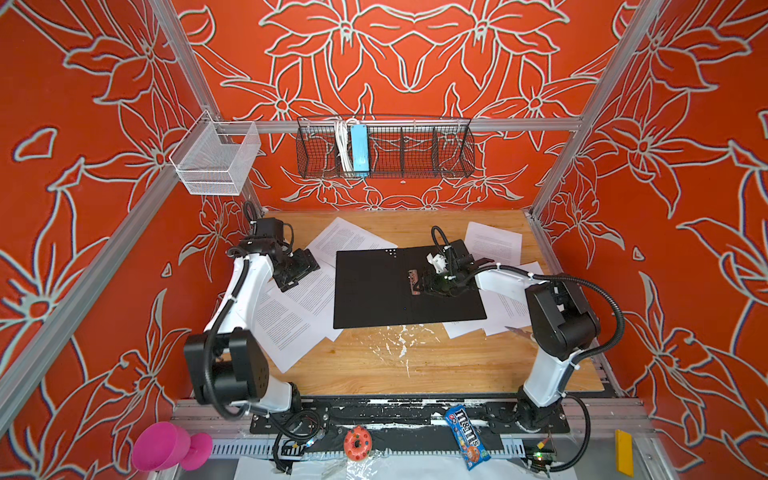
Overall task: Put the files into the folder
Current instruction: 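Lower the cover flat with the left gripper while the right gripper holds the clip side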
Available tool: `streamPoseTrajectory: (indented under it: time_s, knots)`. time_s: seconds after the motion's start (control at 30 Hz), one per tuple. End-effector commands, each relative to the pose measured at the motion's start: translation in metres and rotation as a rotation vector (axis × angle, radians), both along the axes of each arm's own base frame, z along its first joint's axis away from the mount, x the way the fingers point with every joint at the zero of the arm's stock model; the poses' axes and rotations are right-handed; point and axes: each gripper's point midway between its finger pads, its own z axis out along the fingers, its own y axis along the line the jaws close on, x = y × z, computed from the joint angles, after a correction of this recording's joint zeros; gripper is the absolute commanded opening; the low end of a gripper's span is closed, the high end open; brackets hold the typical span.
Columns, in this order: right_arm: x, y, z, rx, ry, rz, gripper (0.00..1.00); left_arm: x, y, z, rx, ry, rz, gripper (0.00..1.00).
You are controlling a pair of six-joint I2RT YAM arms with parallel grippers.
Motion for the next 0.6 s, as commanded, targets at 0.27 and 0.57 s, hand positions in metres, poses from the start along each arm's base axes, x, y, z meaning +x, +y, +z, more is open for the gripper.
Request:
streamPoseTrajectory:
  time_s: [0.27, 0.57]
  knots:
    - [0.004, 0.012, -0.011, 0.024, 0.039, 0.026, 0.45, -0.003, -0.177, -0.035, -0.465, -0.071, -0.380, 0.98]
    - [0.009, 0.018, -0.015, 0.032, 0.063, 0.034, 0.26, -0.009, -0.171, -0.100, -0.414, 0.056, -0.347, 0.98]
